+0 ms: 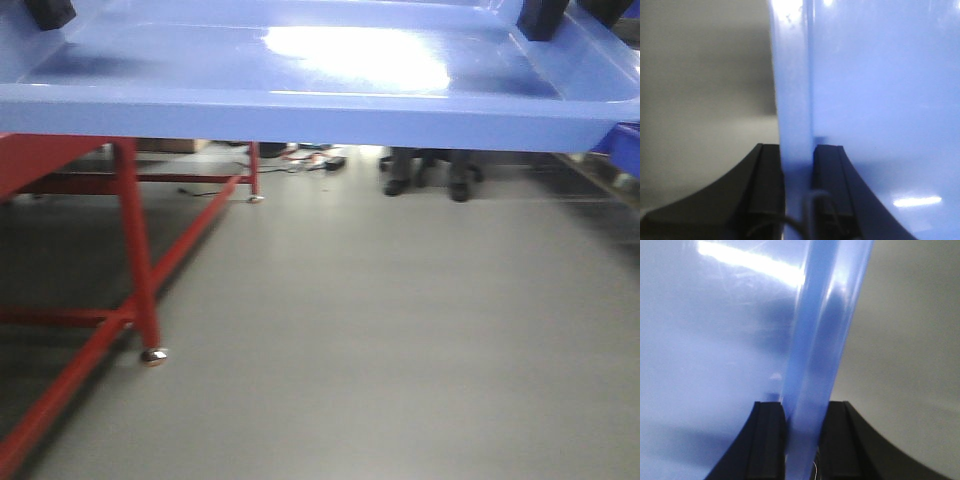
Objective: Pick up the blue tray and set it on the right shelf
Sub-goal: 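Hold the tray with both grippers while driving to the shelf rack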
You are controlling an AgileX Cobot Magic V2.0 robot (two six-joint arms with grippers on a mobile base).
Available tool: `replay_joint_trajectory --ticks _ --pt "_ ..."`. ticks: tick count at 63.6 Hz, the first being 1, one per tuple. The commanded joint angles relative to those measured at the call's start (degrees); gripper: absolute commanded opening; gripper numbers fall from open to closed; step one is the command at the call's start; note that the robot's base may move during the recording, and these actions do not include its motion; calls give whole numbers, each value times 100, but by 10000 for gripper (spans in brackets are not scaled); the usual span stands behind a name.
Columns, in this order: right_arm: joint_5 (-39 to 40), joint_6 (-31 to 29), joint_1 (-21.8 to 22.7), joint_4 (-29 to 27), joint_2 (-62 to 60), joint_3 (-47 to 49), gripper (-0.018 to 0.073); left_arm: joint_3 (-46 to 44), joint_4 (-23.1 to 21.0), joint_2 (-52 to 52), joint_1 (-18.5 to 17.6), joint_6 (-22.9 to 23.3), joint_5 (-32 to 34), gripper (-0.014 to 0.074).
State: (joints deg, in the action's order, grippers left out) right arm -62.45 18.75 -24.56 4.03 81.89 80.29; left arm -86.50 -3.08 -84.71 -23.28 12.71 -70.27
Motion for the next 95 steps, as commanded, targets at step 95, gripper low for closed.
replay_joint_trajectory --ticks 95 --pt "162 -198 12 349 -216 146 57 -153 235 241 -42 -138 -626 -48"
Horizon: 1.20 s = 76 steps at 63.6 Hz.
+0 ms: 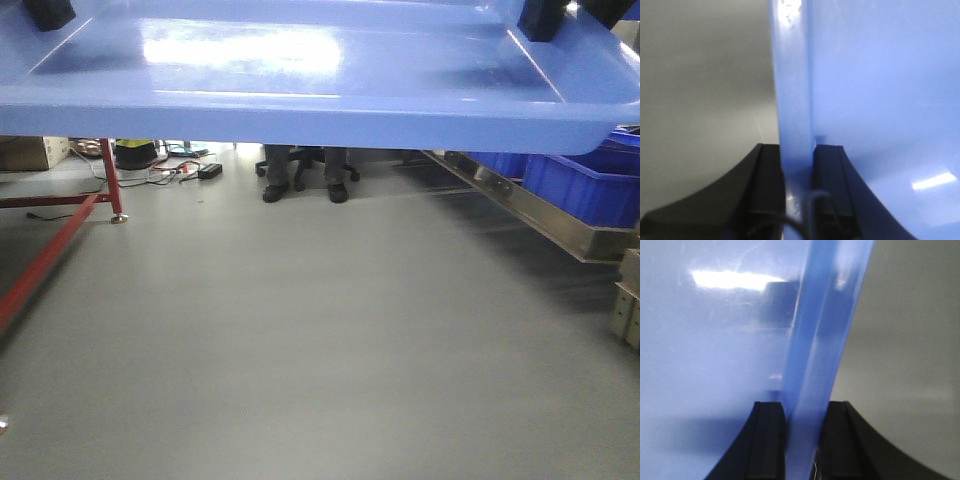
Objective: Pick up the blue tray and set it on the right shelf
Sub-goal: 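Hold the tray with both grippers while driving to the shelf rack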
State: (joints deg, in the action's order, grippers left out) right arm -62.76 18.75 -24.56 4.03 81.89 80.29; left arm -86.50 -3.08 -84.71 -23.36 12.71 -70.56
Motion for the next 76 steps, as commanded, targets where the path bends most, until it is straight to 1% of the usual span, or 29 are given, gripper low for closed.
replay_joint_trajectory --ticks 1,25,40,52,76 --pt "193 -198 12 349 -216 146 57 -153 235 241 -34 -138 -597 -48" --pt "193 -198 12 349 -216 146 57 -153 -24 241 -34 -138 -597 -48" --pt "193 -198 12 349 -216 146 57 -153 -24 241 -34 -138 -597 -48" --pt "193 -198 12 349 -216 146 57 -153 -208 241 -34 -138 -597 -48" --pt "193 -198 12 349 -216 146 57 -153 -240 241 -34 -138 -597 -48"
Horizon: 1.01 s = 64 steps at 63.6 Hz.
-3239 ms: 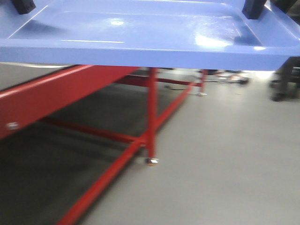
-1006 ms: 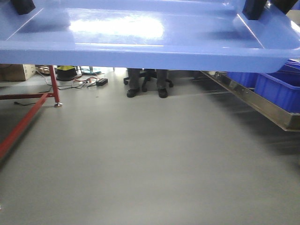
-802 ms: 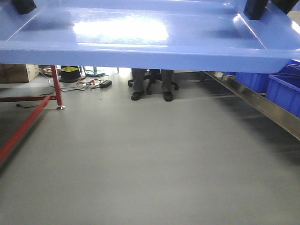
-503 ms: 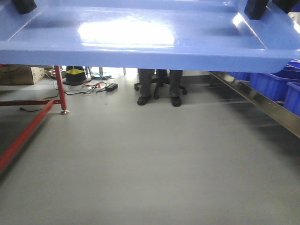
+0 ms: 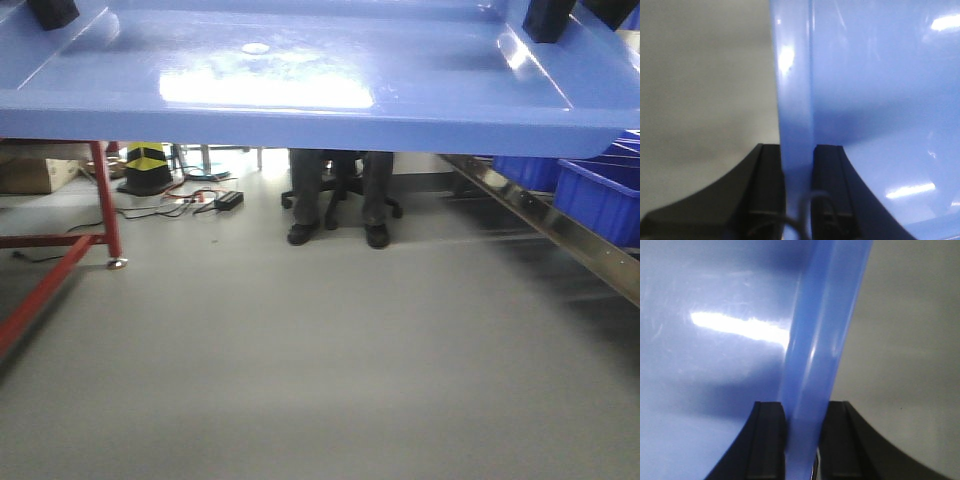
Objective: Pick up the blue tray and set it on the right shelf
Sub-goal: 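Hold the tray with both grippers while driving to the shelf rack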
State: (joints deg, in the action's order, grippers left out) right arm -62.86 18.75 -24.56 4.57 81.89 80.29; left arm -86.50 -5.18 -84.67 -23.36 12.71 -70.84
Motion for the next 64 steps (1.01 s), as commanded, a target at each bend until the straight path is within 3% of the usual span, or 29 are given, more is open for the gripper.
replay_joint_trajectory --ticks 1,64 --pt "203 -198 12 295 -216 146 57 -153 -47 238 -34 -138 -569 -48" --pt "203 -198 12 295 -216 146 57 -153 -45 238 -22 -138 -569 -48"
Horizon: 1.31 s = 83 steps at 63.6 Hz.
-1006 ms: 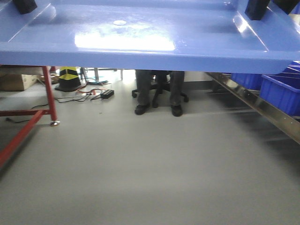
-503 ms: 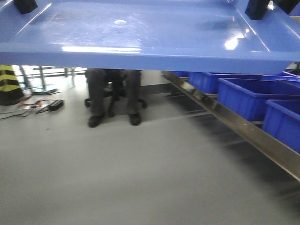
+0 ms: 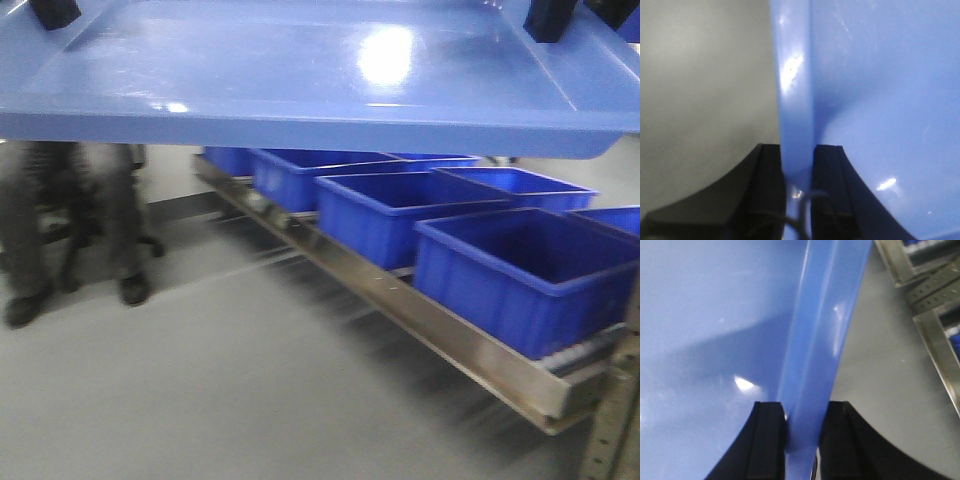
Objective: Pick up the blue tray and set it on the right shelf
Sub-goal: 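Hold the tray with both grippers while driving to the shelf rack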
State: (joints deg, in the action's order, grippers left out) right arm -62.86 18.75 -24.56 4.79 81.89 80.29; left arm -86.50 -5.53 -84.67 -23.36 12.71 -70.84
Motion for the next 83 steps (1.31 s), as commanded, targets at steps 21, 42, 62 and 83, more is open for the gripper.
replay_joint_trajectory --ticks 21,42,62,83 --pt "203 -198 12 273 -216 146 57 -153 -10 238 -22 -138 -569 -48" --pt "203 -198 12 273 -216 146 57 -153 -10 238 -22 -138 -569 -48" --pt "203 -198 12 273 -216 146 57 -153 -10 238 -22 -138 -569 -48" --pt "203 -198 12 273 -216 146 57 -153 -10 238 -22 -138 -569 -48"
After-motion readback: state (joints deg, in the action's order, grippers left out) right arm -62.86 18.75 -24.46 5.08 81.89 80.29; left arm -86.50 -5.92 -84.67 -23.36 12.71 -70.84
